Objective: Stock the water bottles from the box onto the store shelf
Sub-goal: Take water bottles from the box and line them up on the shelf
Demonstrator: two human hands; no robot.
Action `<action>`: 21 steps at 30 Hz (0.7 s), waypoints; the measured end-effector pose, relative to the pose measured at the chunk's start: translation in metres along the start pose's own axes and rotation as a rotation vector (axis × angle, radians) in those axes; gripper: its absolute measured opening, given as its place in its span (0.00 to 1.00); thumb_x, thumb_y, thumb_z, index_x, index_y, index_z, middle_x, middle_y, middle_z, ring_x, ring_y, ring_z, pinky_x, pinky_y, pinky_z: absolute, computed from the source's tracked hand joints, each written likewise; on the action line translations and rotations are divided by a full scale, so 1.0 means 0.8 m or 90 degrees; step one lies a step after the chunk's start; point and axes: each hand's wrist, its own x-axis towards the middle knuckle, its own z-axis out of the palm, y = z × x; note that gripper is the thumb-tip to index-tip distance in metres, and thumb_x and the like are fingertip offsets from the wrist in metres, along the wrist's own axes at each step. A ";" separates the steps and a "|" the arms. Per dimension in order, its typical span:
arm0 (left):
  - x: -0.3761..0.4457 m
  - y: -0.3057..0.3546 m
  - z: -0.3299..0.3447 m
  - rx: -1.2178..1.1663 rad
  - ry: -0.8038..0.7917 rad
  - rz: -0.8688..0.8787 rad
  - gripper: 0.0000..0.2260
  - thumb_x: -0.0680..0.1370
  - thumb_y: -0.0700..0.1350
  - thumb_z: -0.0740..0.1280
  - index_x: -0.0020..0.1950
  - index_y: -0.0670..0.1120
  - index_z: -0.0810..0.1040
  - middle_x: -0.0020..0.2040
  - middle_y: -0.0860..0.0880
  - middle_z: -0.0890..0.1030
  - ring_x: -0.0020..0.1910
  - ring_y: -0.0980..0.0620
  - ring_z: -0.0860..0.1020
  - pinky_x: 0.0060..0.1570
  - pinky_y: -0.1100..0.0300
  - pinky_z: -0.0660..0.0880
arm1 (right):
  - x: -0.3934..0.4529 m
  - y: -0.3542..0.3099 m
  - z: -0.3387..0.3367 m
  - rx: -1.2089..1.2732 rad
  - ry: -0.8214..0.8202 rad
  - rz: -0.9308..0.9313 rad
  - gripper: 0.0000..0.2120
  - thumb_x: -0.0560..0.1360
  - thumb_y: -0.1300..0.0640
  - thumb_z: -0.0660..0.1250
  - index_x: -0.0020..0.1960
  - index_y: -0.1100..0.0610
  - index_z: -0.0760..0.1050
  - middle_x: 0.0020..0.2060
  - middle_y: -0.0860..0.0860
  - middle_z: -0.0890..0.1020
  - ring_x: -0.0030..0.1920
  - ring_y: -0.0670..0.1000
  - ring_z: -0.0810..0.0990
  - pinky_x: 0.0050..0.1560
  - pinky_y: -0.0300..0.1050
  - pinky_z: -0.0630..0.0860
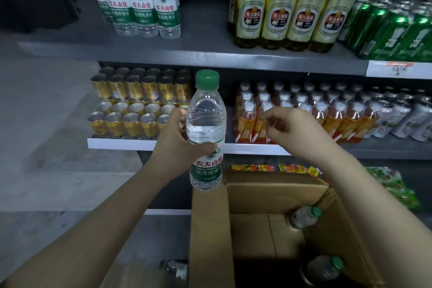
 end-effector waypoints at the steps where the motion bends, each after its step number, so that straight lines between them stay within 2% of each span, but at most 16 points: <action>1: 0.006 0.001 -0.013 -0.004 0.002 0.001 0.23 0.64 0.35 0.76 0.46 0.56 0.68 0.48 0.53 0.81 0.47 0.55 0.81 0.44 0.59 0.77 | 0.007 -0.010 0.003 0.002 0.002 0.000 0.14 0.73 0.63 0.63 0.58 0.56 0.77 0.38 0.48 0.78 0.39 0.50 0.77 0.40 0.42 0.71; 4: 0.022 0.004 -0.054 -0.018 0.006 0.017 0.24 0.64 0.33 0.76 0.47 0.54 0.69 0.47 0.52 0.82 0.46 0.55 0.81 0.42 0.59 0.77 | 0.027 -0.039 0.014 0.008 0.027 0.004 0.13 0.73 0.64 0.63 0.56 0.56 0.77 0.33 0.39 0.74 0.33 0.39 0.72 0.34 0.26 0.67; 6: 0.033 0.005 -0.081 -0.020 0.004 0.027 0.24 0.63 0.33 0.76 0.47 0.53 0.69 0.46 0.51 0.82 0.46 0.54 0.82 0.43 0.58 0.79 | 0.040 -0.058 0.022 0.010 0.038 0.011 0.13 0.72 0.64 0.63 0.55 0.56 0.78 0.34 0.41 0.76 0.30 0.37 0.70 0.32 0.25 0.66; 10: 0.053 0.006 -0.131 -0.018 0.006 0.048 0.23 0.63 0.33 0.76 0.46 0.54 0.69 0.47 0.50 0.82 0.46 0.52 0.82 0.46 0.52 0.80 | 0.063 -0.094 0.045 0.025 0.055 0.014 0.12 0.72 0.63 0.63 0.53 0.54 0.78 0.37 0.49 0.81 0.30 0.40 0.75 0.31 0.30 0.67; 13: 0.065 0.004 -0.161 -0.021 0.015 0.064 0.23 0.63 0.33 0.76 0.45 0.54 0.69 0.46 0.52 0.82 0.46 0.54 0.81 0.46 0.55 0.79 | 0.080 -0.118 0.060 0.031 0.065 0.014 0.13 0.72 0.63 0.63 0.54 0.53 0.78 0.40 0.52 0.82 0.36 0.49 0.78 0.35 0.28 0.69; 15: 0.071 0.003 -0.179 -0.024 0.019 0.071 0.24 0.63 0.32 0.76 0.44 0.54 0.69 0.44 0.53 0.82 0.44 0.57 0.81 0.43 0.59 0.78 | 0.089 -0.134 0.065 0.038 0.059 0.014 0.13 0.73 0.63 0.63 0.55 0.53 0.77 0.40 0.51 0.81 0.37 0.54 0.80 0.38 0.36 0.75; 16: 0.074 0.003 -0.187 -0.025 0.021 0.073 0.23 0.63 0.32 0.76 0.44 0.54 0.69 0.44 0.53 0.81 0.43 0.58 0.81 0.42 0.61 0.77 | 0.094 -0.140 0.068 0.038 0.058 0.011 0.13 0.73 0.63 0.63 0.55 0.53 0.77 0.40 0.51 0.81 0.38 0.55 0.80 0.39 0.40 0.76; 18: 0.080 0.005 -0.200 -0.026 0.028 0.076 0.23 0.63 0.33 0.76 0.44 0.55 0.69 0.43 0.55 0.81 0.39 0.61 0.81 0.40 0.63 0.76 | 0.104 -0.153 0.070 0.031 0.060 0.002 0.14 0.73 0.64 0.63 0.56 0.54 0.77 0.42 0.51 0.81 0.41 0.51 0.79 0.41 0.38 0.73; 21: 0.090 0.008 -0.217 -0.035 0.044 0.082 0.23 0.63 0.33 0.76 0.44 0.54 0.69 0.41 0.56 0.81 0.36 0.65 0.81 0.39 0.63 0.76 | 0.119 -0.168 0.071 0.024 0.048 -0.018 0.15 0.72 0.64 0.64 0.57 0.55 0.77 0.43 0.51 0.81 0.44 0.50 0.79 0.48 0.43 0.75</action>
